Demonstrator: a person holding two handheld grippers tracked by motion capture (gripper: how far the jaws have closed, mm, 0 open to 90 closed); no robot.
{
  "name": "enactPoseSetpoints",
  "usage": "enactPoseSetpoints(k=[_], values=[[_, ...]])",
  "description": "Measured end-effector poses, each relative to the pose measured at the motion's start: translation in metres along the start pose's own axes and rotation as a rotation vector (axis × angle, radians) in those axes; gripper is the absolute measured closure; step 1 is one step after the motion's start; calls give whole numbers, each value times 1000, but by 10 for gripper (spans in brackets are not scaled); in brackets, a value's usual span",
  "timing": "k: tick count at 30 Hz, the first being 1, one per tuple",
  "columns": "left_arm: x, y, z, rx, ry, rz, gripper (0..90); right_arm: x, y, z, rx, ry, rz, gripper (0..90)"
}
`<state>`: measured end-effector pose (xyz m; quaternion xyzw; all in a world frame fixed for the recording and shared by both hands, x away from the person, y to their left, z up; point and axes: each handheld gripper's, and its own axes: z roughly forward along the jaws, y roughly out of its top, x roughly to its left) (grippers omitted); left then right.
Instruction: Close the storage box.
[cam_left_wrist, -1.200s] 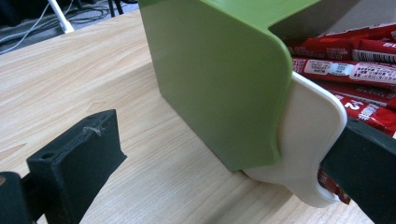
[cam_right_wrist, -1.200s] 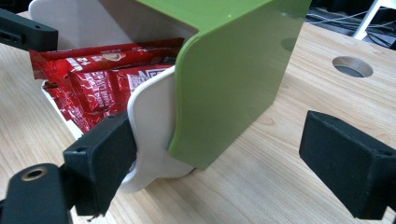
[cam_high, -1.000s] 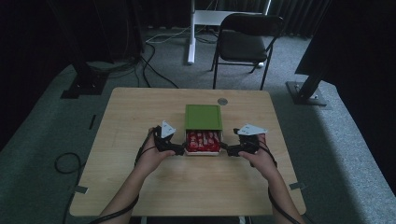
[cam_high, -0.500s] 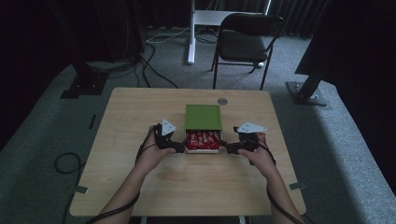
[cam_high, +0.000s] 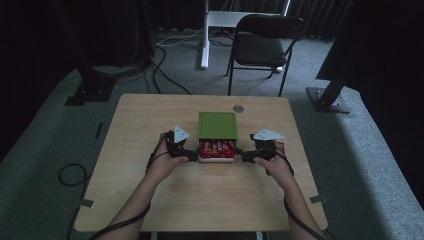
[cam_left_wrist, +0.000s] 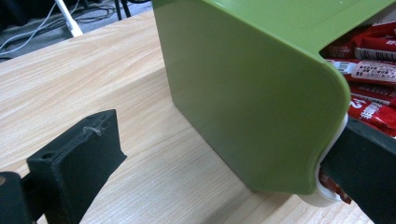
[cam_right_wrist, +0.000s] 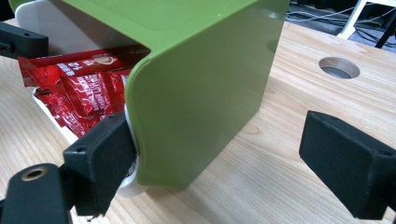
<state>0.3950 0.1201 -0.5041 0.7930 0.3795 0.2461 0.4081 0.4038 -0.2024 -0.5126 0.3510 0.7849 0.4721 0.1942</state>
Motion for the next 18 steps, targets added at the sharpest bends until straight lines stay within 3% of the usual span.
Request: enactPoseSetpoints(k=[18], values=[[1, 1, 5, 0, 11, 4, 16, 0, 2, 3, -2, -21, -4, 108]])
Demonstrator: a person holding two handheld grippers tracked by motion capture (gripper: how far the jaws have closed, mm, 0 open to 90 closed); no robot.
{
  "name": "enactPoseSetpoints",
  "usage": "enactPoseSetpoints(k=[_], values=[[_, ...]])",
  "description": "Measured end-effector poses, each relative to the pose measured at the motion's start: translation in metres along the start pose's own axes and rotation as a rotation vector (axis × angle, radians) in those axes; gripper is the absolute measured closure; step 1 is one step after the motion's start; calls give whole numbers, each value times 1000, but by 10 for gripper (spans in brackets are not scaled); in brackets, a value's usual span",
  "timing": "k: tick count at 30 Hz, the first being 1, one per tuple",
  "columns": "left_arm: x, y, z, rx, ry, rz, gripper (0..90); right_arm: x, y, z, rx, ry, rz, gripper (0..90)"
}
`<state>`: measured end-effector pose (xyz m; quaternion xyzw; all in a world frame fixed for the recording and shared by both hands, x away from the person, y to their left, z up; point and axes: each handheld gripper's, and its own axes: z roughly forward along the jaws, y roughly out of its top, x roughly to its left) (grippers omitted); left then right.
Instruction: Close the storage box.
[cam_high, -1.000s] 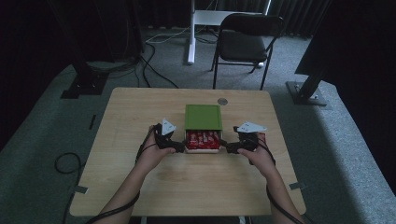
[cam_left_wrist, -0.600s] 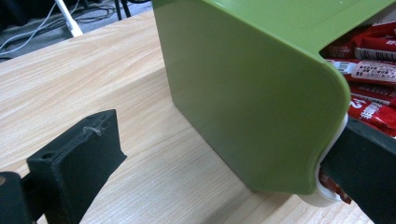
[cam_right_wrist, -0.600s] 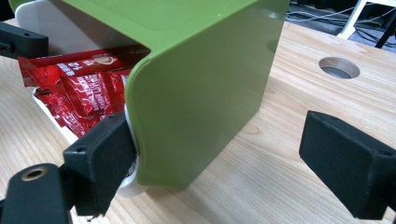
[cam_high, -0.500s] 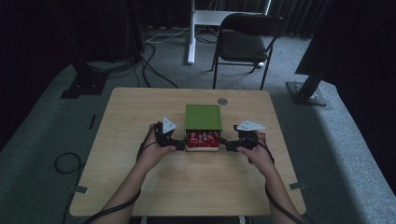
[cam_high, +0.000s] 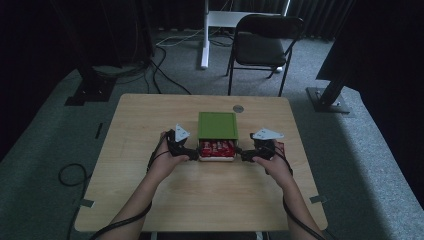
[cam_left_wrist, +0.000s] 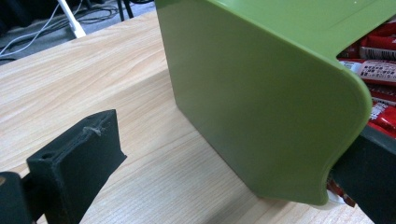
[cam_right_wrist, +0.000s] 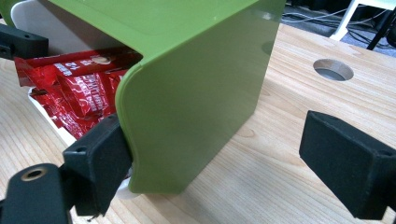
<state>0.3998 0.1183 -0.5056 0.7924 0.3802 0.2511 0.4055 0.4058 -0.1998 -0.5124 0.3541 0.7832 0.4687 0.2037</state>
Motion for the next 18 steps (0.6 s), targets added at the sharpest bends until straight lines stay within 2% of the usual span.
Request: enactPoseSetpoints(k=[15, 17, 18], values=[[-1, 0, -1, -3, 5, 1, 17, 0, -1, -1, -3, 1, 9, 109], [-2, 1, -2, -8, 5, 3, 17, 0, -1, -1, -12, 6, 10, 109], [-2, 1, -3, -12, 0, -1, 17, 0, -1, -2, -24, 11, 25, 109]])
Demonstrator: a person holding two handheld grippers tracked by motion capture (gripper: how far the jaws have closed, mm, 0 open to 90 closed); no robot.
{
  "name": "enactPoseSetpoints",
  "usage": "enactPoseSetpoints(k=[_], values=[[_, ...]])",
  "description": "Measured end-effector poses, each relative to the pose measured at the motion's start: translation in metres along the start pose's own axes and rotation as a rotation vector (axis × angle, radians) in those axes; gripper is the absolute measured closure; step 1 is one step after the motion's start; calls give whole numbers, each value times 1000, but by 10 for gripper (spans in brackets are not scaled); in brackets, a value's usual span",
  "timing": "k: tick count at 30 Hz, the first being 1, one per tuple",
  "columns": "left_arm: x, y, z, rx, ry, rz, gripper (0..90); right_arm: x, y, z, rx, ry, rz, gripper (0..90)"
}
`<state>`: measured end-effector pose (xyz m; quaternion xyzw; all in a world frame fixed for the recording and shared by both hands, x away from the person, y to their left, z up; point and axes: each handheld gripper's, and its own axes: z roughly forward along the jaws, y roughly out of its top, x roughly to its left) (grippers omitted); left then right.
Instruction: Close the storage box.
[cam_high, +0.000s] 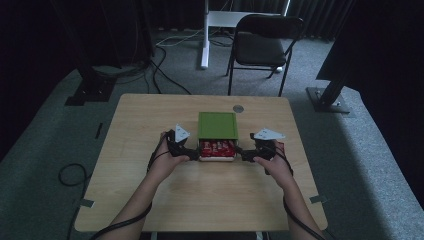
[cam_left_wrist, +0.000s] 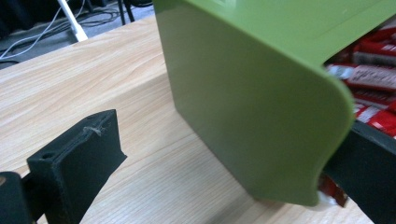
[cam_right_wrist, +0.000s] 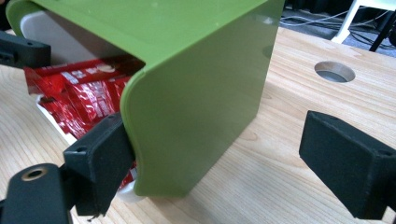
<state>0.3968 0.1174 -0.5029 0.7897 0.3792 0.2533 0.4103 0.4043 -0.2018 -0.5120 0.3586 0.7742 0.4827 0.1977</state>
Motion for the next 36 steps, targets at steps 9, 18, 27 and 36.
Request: enactPoseSetpoints(k=[9, 18, 27, 36], values=[[-4, 3, -10, -33, -17, -6, 17, 1, 1, -7, -43, 23, 29, 109], [-3, -2, -20, -39, -22, -18, 17, 1, -5, -18, -56, 8, 38, 109], [-1, -11, -23, -22, -7, -19, 18, -2, -12, -24, -44, -15, 39, 109], [3, -24, -28, 1, 4, -38, 17, -7, -23, -30, -28, -36, 62, 109]])
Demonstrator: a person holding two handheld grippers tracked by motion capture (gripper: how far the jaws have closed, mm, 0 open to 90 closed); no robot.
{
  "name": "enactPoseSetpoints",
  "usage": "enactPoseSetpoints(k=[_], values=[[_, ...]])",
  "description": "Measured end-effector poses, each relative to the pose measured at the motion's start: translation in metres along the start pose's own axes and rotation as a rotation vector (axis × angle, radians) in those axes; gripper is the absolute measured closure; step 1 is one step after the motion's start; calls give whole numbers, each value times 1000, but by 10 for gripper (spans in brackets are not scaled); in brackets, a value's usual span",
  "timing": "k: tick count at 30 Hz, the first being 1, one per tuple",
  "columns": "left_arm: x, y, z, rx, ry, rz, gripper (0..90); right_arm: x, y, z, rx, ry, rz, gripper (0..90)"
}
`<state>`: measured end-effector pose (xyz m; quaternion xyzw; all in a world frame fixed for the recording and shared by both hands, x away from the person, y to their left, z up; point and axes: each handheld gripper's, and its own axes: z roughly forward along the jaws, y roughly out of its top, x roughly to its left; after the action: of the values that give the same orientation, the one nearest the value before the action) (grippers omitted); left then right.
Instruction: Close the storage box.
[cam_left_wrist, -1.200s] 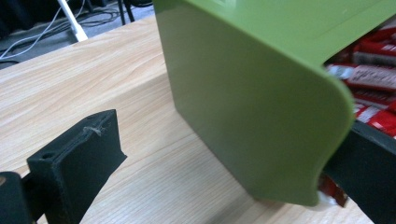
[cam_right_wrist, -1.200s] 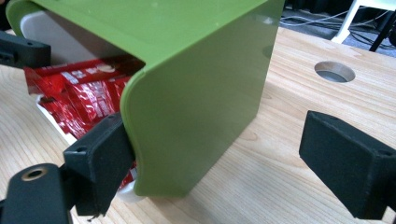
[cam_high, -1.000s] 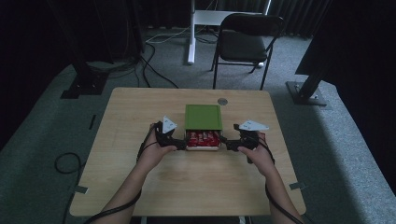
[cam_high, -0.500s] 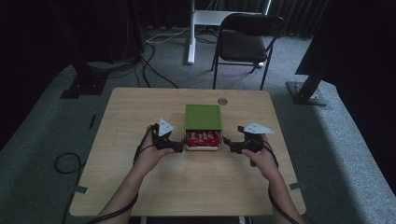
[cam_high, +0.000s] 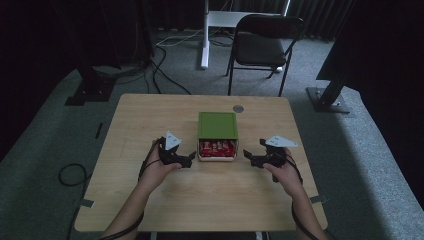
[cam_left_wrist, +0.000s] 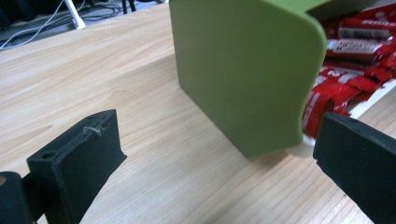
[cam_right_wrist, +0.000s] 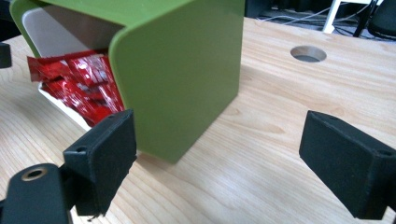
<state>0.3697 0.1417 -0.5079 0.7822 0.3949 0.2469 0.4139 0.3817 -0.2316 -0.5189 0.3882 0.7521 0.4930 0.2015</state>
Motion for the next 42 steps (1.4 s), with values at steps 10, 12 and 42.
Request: enactPoseSetpoints(k=[10, 12, 42], values=[[10, -18, -8, 25, 28, -32, 17, -6, -15, -7, 28, -23, 12, 109], [12, -21, -10, 31, 35, -36, 17, -8, -18, -8, 34, -27, 17, 109], [36, -72, -45, 133, 170, -182, 18, -11, -63, -25, 151, -54, 9, 109]])
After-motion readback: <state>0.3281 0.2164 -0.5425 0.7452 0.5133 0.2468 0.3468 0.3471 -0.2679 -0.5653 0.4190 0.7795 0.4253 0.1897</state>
